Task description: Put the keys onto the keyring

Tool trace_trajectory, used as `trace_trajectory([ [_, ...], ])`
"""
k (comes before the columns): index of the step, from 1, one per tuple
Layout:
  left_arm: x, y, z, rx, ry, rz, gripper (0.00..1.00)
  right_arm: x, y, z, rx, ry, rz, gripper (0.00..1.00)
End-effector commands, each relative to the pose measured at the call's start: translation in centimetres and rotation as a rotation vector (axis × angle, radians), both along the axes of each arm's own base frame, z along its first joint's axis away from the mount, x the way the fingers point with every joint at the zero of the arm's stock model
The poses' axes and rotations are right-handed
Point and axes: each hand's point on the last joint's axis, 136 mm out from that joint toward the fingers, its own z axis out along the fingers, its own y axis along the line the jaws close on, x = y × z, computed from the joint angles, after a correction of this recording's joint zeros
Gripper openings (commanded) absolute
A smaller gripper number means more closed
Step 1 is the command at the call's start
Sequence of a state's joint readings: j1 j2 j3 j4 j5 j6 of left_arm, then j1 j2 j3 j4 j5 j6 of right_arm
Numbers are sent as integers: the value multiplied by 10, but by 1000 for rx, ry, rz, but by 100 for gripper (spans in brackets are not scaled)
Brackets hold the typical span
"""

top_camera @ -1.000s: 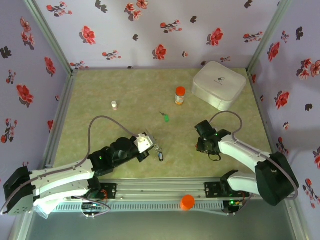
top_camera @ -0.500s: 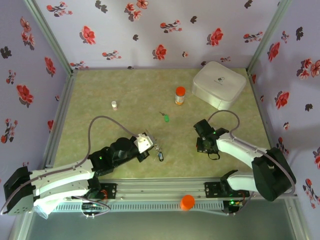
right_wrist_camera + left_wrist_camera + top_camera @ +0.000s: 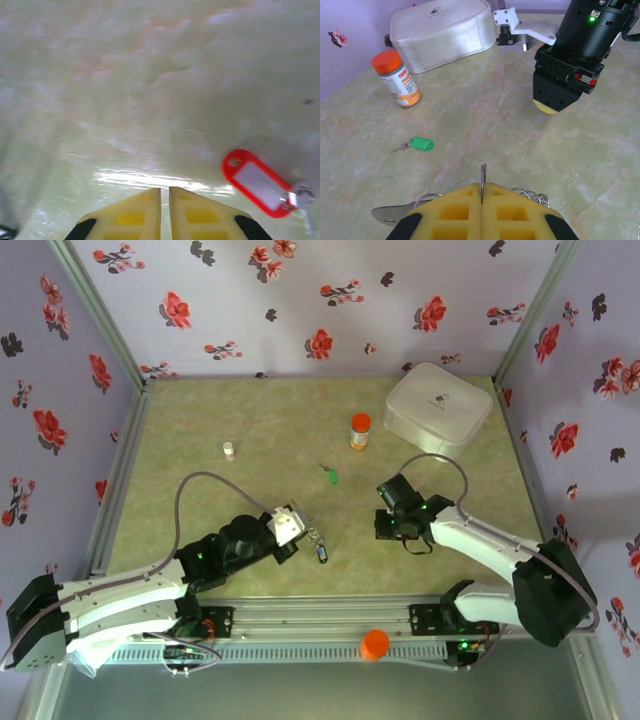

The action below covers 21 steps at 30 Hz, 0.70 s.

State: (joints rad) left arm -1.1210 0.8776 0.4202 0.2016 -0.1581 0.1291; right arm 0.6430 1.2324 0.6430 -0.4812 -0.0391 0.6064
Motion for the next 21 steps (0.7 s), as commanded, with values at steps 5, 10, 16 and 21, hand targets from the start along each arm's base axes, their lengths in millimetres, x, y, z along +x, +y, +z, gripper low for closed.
trace_trajectory([
  [5, 6, -1, 20, -72, -21, 31, 0, 1, 36, 7, 143, 9, 77, 13],
  [10, 6, -1, 19, -74, -21, 31, 0, 1, 18, -6, 42, 24, 37, 13],
  [16, 6, -1, 18, -71, -22, 31, 0, 0, -7, -12, -95, 26, 0, 18],
  [21, 6, -2, 17, -69, -24, 29, 0, 1, -23, -10, -184, 17, -20, 30],
])
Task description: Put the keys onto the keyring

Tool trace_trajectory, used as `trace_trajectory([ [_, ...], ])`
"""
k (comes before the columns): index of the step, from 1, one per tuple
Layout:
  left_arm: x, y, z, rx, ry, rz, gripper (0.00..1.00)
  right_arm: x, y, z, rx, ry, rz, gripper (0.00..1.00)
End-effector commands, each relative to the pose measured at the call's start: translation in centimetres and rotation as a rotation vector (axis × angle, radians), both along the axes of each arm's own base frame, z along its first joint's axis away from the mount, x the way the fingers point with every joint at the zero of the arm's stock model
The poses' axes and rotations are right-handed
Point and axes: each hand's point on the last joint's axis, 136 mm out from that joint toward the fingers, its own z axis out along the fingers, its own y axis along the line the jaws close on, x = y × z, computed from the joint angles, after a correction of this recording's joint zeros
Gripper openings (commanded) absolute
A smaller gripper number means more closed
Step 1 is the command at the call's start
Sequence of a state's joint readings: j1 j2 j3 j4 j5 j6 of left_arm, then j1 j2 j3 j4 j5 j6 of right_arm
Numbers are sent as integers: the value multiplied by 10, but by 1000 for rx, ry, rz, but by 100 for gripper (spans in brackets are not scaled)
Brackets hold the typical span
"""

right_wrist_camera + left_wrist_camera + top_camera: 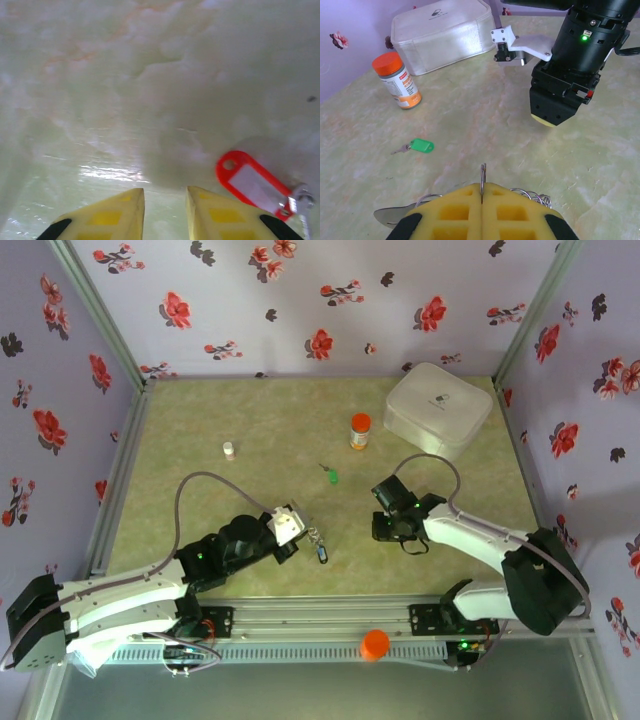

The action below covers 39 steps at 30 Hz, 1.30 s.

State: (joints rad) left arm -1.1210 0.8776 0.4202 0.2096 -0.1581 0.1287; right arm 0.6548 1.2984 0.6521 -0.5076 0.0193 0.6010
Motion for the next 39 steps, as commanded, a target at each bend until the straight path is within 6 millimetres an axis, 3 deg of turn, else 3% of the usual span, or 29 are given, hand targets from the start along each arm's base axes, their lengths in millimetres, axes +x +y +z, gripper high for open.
trace_trajectory([
  [1, 6, -1, 16, -62, -21, 30, 0, 3, -14, 7, -93, -19, -12, 32],
  [9, 5, 0, 14, -54, -21, 28, 0, 4, -34, 14, -181, -46, -45, 46],
  [14, 6, 0, 14, -53, -23, 27, 0, -4, -56, 4, -234, -22, -123, 42],
  [22, 6, 0, 13, -53, -25, 27, 0, -7, -60, -11, -222, 26, -146, 40],
  [31, 5, 1, 11, -47, -14, 29, 0, -8, -71, -20, -262, 25, -185, 31],
  [39, 5, 1, 12, -47, -17, 28, 0, -5, -65, -16, -241, 19, -158, 10],
])
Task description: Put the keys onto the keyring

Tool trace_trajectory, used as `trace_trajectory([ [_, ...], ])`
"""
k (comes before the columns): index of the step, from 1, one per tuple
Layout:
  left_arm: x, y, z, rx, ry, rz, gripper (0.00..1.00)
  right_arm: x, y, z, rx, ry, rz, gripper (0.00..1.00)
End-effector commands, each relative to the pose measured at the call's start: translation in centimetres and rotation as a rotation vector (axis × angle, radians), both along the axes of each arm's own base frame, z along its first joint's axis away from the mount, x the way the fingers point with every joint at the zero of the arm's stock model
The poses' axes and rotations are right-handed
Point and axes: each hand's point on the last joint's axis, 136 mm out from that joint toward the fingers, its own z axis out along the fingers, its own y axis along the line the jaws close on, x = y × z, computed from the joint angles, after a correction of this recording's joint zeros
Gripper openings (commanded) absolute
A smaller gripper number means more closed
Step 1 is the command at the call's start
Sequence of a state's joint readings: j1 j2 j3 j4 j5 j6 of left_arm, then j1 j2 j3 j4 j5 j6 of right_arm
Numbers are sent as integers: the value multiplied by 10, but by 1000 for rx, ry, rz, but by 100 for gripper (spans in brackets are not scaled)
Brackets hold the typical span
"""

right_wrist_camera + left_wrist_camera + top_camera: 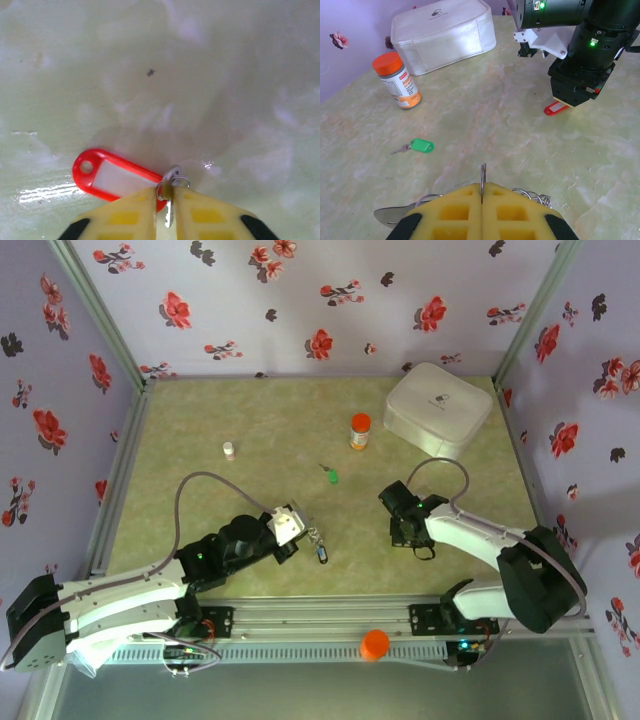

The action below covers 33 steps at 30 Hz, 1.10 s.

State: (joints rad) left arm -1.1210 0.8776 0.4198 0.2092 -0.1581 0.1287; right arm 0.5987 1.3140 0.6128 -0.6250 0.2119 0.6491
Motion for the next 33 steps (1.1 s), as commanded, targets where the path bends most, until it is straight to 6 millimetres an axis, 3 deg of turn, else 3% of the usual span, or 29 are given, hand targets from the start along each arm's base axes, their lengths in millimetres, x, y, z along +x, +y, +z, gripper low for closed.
trace_trajectory([
  [1, 5, 1, 13, -50, -17, 29, 0, 5, 1, 3, 5, -13, 3, 7],
  [5, 6, 1, 14, -50, -19, 30, 0, 10, 21, 12, 77, -31, 62, 0],
  [11, 7, -2, 13, -39, -22, 29, 0, 15, 68, 34, 271, -93, 154, 0],
  [13, 8, -3, 13, -38, -22, 28, 0, 16, 74, 35, 313, -102, 157, 0],
  [19, 9, -5, 11, -24, -23, 25, 0, 9, 52, 15, 169, -32, 152, 0],
  [29, 8, -4, 11, -19, -29, 23, 0, -3, 23, 16, 20, 18, 158, 2],
  [33, 8, -4, 12, -17, -32, 22, 0, -3, 23, 16, 16, 34, 148, 15],
])
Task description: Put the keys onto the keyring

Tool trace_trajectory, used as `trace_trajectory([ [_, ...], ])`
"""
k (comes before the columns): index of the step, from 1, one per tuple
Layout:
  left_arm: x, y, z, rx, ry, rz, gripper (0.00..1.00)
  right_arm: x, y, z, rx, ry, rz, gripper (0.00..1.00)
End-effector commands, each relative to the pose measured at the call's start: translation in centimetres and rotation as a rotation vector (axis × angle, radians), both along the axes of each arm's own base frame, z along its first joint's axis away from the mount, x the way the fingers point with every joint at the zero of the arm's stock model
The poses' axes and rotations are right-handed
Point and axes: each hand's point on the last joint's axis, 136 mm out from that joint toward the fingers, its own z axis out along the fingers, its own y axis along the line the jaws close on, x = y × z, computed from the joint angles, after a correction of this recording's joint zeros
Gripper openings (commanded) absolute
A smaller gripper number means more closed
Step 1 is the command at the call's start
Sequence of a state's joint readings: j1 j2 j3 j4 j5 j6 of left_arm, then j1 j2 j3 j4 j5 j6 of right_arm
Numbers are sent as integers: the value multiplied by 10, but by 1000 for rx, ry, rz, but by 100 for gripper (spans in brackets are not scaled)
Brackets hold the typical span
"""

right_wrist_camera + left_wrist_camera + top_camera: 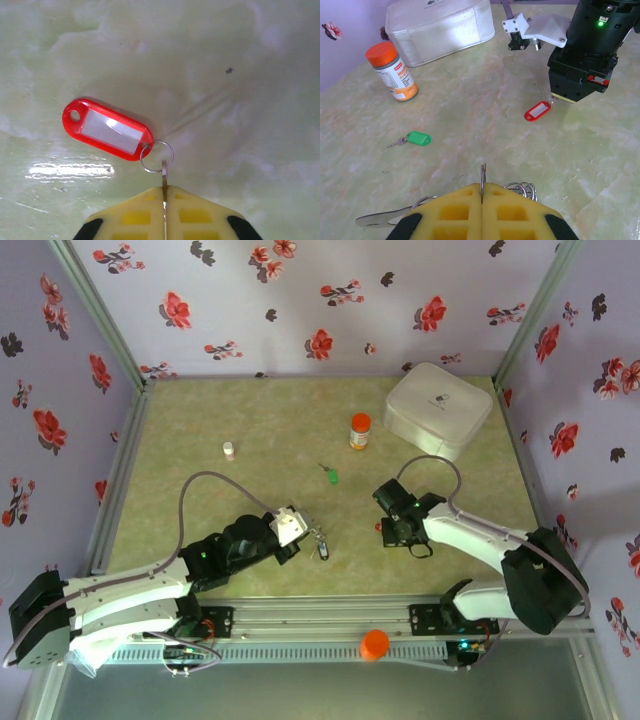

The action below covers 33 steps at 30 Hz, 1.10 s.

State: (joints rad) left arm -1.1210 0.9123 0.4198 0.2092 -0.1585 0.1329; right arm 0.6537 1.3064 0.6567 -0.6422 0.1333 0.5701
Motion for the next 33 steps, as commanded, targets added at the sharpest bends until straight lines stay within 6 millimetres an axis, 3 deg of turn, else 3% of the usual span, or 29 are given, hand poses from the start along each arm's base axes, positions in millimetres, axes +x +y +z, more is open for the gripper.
trace_trajectory([
  [1, 7, -1, 23, -51, -46, 23, 0, 2, -5, 7, -49, 5, -3, 18],
  [5, 6, 0, 24, -55, -48, 21, 0, 11, 5, 21, 48, -56, -43, 32],
  [9, 6, 2, 23, -64, -49, 26, 0, 16, 8, 34, 179, -105, -137, 36],
  [12, 6, 2, 23, -78, -51, 29, 0, 15, 9, 28, 270, -82, -218, 37],
  [18, 5, 2, 23, -75, -49, 26, 0, 14, 7, 15, 382, -50, -363, 38],
  [24, 6, 1, 23, -70, -51, 25, 0, 8, 2, -2, 364, -11, -386, 38],
  [33, 6, 0, 22, -67, -46, 24, 0, 12, 9, -8, 375, 4, -355, 26],
])
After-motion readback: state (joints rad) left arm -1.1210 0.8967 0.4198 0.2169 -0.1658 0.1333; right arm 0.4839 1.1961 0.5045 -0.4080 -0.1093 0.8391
